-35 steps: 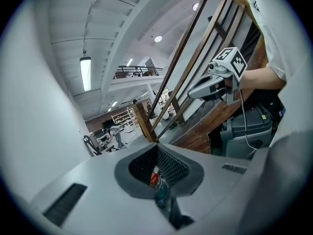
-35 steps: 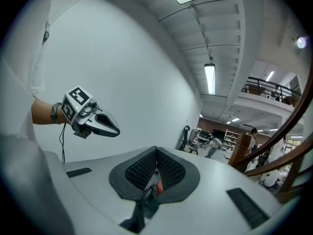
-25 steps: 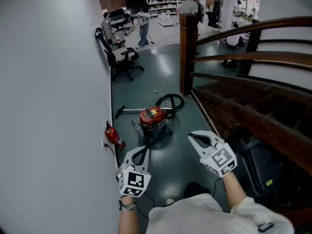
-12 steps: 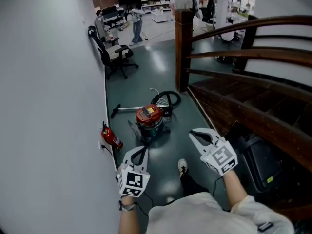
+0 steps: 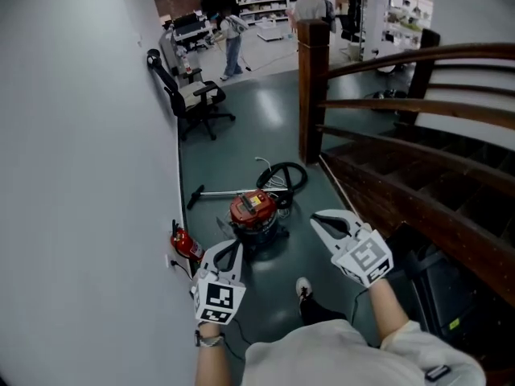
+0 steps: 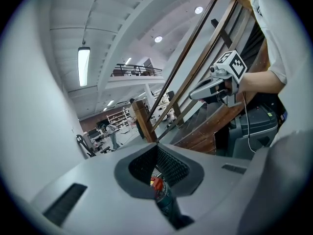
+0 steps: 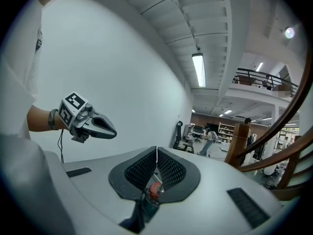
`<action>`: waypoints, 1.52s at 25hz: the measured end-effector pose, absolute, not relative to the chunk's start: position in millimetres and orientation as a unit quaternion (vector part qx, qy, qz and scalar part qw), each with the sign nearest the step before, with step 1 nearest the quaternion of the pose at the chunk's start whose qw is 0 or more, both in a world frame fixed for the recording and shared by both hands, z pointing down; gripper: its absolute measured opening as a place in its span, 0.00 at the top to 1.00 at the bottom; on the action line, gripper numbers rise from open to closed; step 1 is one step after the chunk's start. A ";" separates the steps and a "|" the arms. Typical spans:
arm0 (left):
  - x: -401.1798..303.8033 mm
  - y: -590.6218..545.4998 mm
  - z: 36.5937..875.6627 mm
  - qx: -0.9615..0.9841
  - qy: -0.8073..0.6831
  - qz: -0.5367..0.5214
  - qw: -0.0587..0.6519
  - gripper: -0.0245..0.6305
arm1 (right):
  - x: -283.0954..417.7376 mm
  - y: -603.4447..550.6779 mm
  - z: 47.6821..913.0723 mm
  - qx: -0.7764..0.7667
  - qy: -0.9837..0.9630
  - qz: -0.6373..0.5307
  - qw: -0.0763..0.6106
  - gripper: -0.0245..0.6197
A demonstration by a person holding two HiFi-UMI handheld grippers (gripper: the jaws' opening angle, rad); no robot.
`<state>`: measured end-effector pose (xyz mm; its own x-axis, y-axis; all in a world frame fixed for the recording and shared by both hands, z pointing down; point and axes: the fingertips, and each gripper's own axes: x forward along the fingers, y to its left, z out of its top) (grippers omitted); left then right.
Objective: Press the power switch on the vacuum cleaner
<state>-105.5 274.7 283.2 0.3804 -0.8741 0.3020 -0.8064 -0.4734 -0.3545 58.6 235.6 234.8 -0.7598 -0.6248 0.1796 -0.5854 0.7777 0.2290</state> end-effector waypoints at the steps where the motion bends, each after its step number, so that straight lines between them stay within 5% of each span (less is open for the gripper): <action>1: -105.4 261.3 283.0 -0.827 0.509 -0.229 0.073 0.96 | 58.9 222.1 235.9 0.324 -0.934 -0.078 0.125 0.92; 38: -66.4 24.0 289.1 -0.801 0.548 -0.237 0.045 0.96 | 98.6 -31.2 251.6 0.295 -0.941 -0.048 0.161 0.92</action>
<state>-66.4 24.0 289.1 0.2864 -0.8997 0.3293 -0.8568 -0.3943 -0.3321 98.6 -31.2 251.6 -0.7748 -0.5696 0.2742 -0.5391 0.8219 0.1842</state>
